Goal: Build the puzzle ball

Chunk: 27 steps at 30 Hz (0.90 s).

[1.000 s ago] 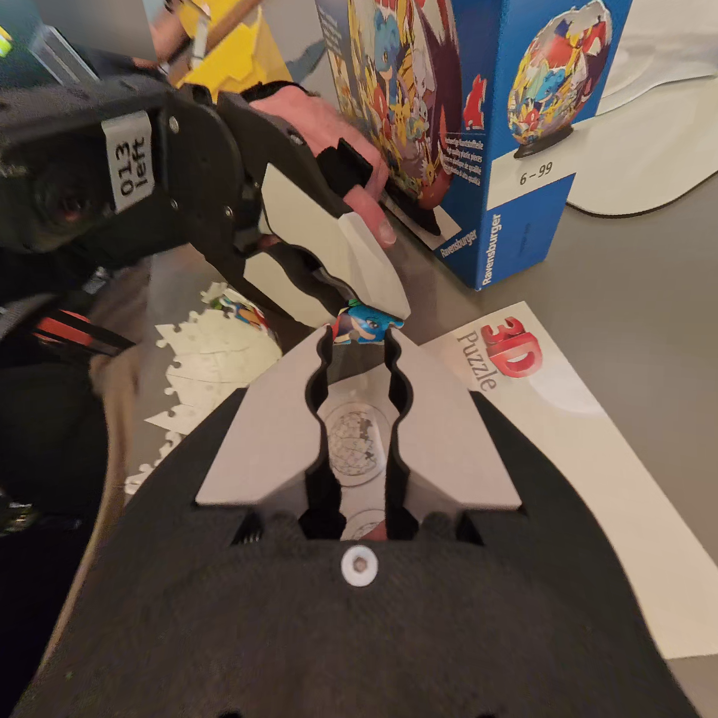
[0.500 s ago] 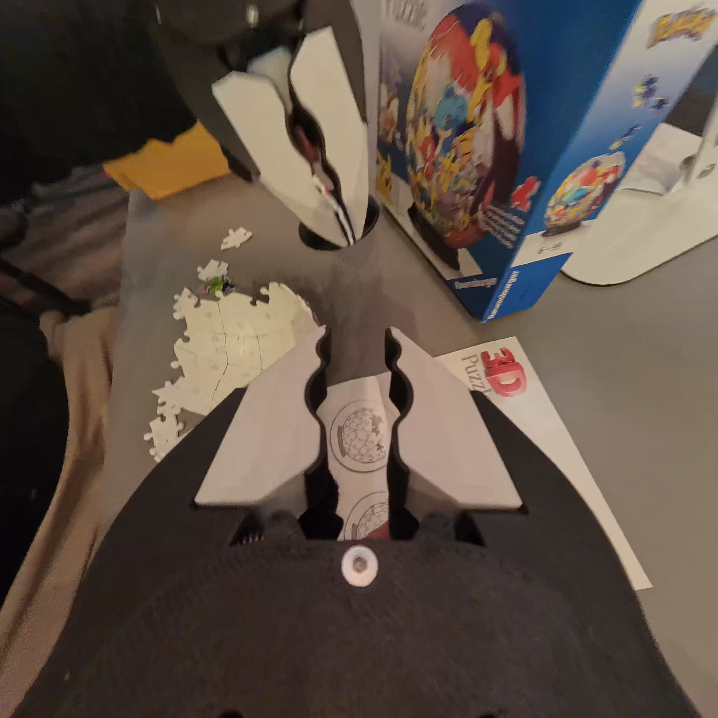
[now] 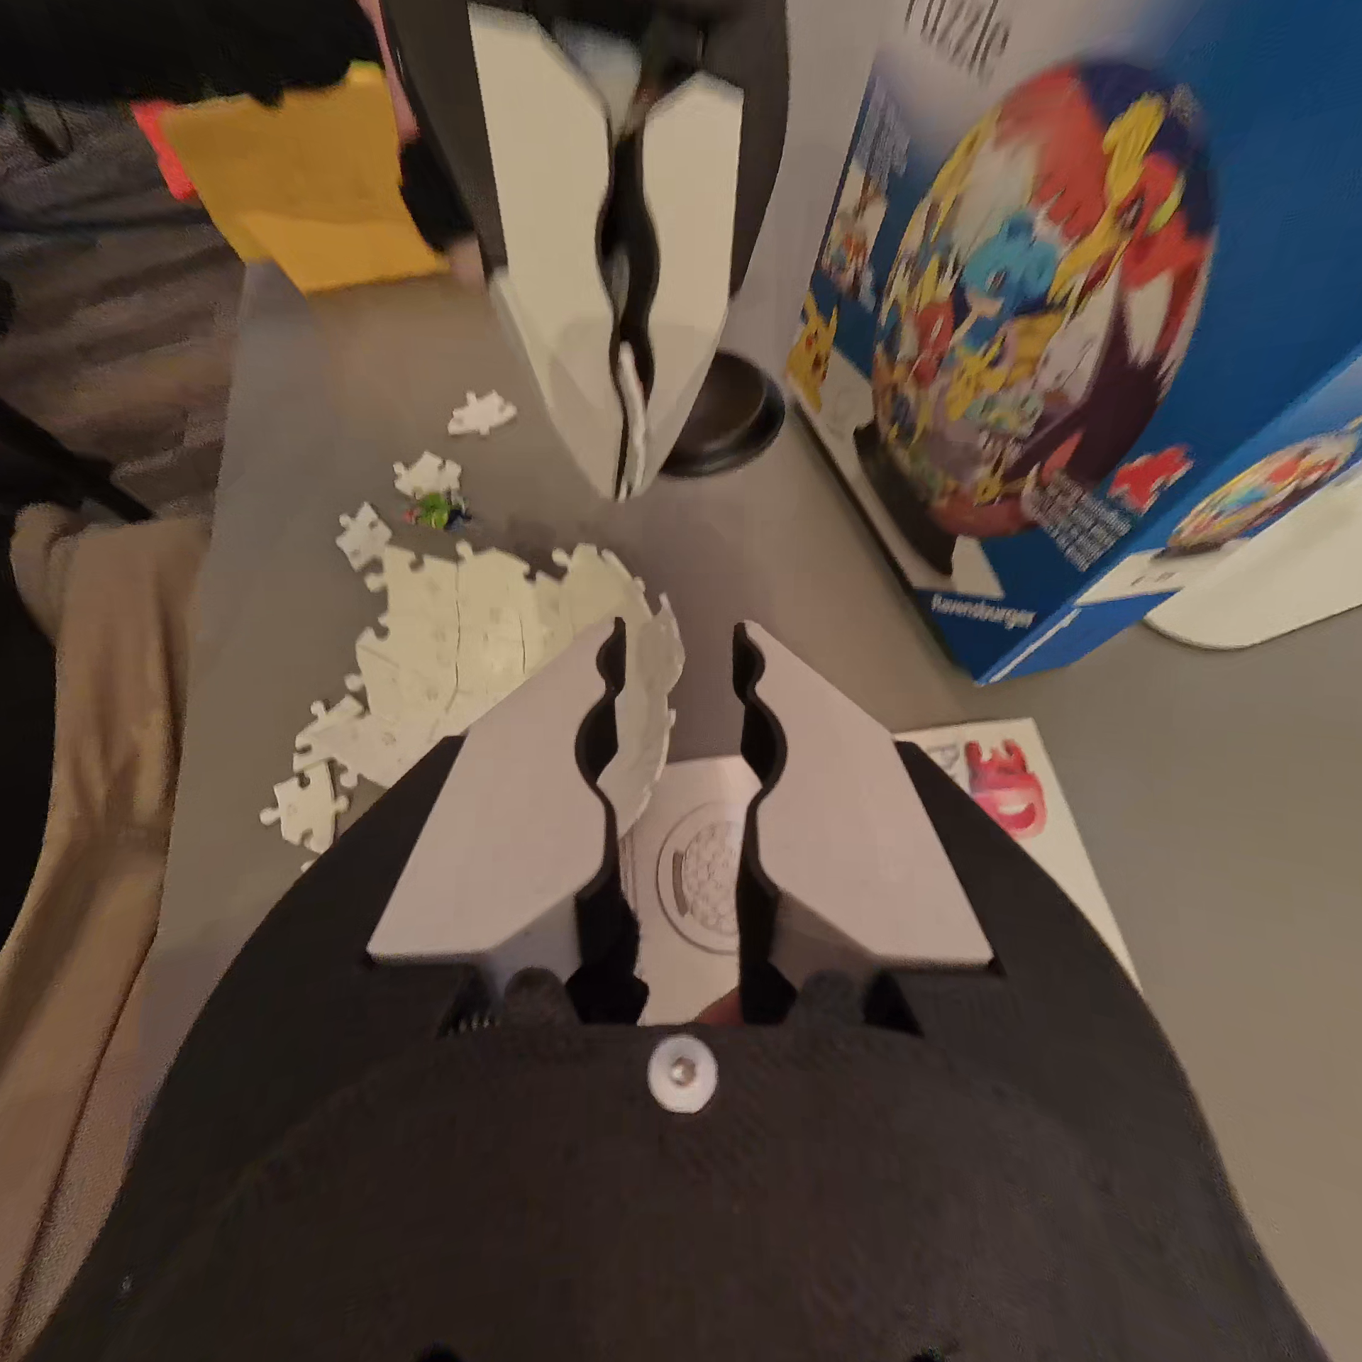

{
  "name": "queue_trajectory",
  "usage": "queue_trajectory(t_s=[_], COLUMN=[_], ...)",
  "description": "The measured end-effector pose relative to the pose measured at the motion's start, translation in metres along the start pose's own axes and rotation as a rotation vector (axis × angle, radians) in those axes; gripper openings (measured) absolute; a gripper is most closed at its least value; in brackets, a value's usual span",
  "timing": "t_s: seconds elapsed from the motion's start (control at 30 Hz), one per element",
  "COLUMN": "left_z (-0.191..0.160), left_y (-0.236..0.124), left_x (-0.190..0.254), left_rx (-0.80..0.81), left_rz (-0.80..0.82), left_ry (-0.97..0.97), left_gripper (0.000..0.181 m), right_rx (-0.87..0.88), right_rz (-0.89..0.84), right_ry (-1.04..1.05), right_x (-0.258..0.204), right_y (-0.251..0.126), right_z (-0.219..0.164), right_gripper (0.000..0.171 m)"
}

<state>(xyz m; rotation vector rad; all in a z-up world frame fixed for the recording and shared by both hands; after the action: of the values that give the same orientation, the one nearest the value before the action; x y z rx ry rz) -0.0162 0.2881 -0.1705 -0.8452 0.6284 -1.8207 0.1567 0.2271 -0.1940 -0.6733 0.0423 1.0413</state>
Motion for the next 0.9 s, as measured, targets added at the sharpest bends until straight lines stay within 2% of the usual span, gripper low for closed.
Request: queue_trajectory(t_s=[0.13, 0.2, 0.33, 0.5, 0.57, 0.73, 0.83, 0.9], left_z=[0.012, 0.019, 0.027, 0.026, 0.025, 0.027, 0.028, 0.029], left_y=[0.008, 0.012, 0.017, 0.019, 0.019, 0.019, 0.018, 0.017], left_x=[0.012, 0.017, 0.021, 0.019, 0.019, 0.020, 0.020, 0.020], left_rx=[-0.114, -0.155, -0.166, -0.179, -0.165, -0.172, -0.158, -0.158], left_rz=[0.034, 0.037, 0.025, 0.018, -0.002, -0.009, -0.021, -0.022], left_ry=[0.067, 0.091, 0.094, 0.070, 0.061, 0.060, 0.054, 0.050], left_gripper=[0.002, 0.002, 0.002, 0.002, 0.002, 0.002, 0.002, 0.002], right_rx=[0.130, 0.119, 0.098, 0.112, 0.113, 0.108, 0.067, 0.059], right_rz=[0.061, 0.075, 0.084, 0.107, 0.135, 0.164, 0.181, 0.199], right_ry=[-0.009, -0.016, -0.040, 0.018, 0.030, 0.036, 0.029, 0.038], right_x=[-0.012, -0.017, -0.023, -0.017, -0.015, -0.016, -0.018, -0.019], right_y=[-0.007, -0.004, 0.004, 0.002, -0.002, -0.005, -0.003, 0.000], right_z=[0.019, 0.021, 0.021, 0.020, 0.020, 0.020, 0.019, 0.018], right_gripper=[0.021, 0.018, 0.000, 0.000, 0.013, 0.011, 0.019, 0.017])
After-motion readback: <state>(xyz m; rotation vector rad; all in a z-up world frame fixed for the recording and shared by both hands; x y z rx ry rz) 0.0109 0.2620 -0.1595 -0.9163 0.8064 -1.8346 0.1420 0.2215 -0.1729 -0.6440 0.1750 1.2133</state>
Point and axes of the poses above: each gripper's, where its closed fingertips meet, y out along the fingers, z out of its top, x = y × z across the jaws, the point moved 10 cm from there along -y, back along the fingers, and after that the axes turned 15 degrees about y, right-handed, at the moved point
